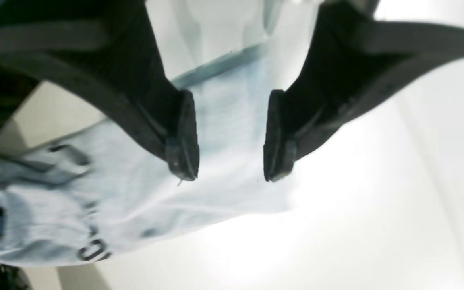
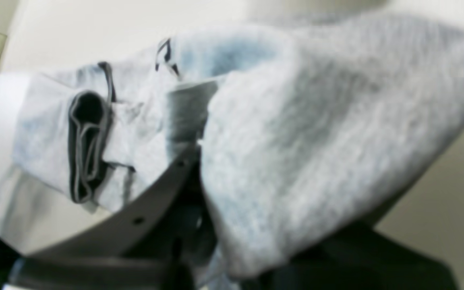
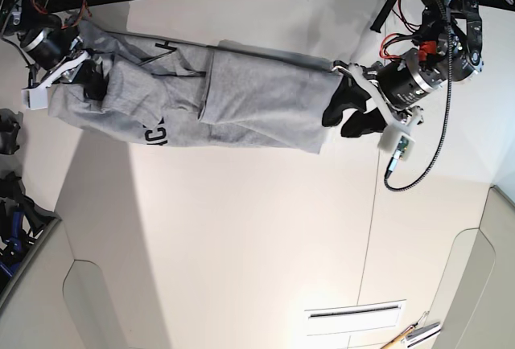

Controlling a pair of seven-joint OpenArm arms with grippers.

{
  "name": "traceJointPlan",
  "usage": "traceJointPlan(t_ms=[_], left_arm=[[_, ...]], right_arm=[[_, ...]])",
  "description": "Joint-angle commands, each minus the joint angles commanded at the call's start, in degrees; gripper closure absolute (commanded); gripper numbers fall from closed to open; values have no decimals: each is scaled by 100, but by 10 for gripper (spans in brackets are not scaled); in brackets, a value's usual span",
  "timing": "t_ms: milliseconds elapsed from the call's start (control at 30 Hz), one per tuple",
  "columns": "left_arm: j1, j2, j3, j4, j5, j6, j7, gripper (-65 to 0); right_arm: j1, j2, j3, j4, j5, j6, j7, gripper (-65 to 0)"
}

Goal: Fold the T-shirt properly
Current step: 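Grasp the strip end with the left gripper and fold it toward the right gripper, then grasp the folded bundle with both grippers and fold it over again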

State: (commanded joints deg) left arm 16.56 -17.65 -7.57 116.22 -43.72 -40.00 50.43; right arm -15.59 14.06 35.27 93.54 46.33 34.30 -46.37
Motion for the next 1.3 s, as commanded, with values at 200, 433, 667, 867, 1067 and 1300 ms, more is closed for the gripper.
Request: traceJointPlan(t_ms=[200,433,667,867,1067,1300], left_arm=[[164,2,-31,-393,7,0,15,-292],[168,9,-26,-1333,-190,0,-140,-292],[168,376,-17,-1495,-203,0,-133,-292],[168,723,291,-1495,-140,0,-136,-292],[168,846,872,-1497,232,0,-367,-292],[168,846,1488,-1497,608,338,-564,-293]], right_arm=[[0,562,37,7,-2,-2,-44,0],[0,702,39,643,-2,-2,-90,0],[0,680,31,1613,-2,-2,-192,0],[2,673,-201,2280,-15,-2,-315,0],[378,673,-1093,2330,-415,-28,-339,0],[990,671,-2787,2249,-1132,-111,-332,0]])
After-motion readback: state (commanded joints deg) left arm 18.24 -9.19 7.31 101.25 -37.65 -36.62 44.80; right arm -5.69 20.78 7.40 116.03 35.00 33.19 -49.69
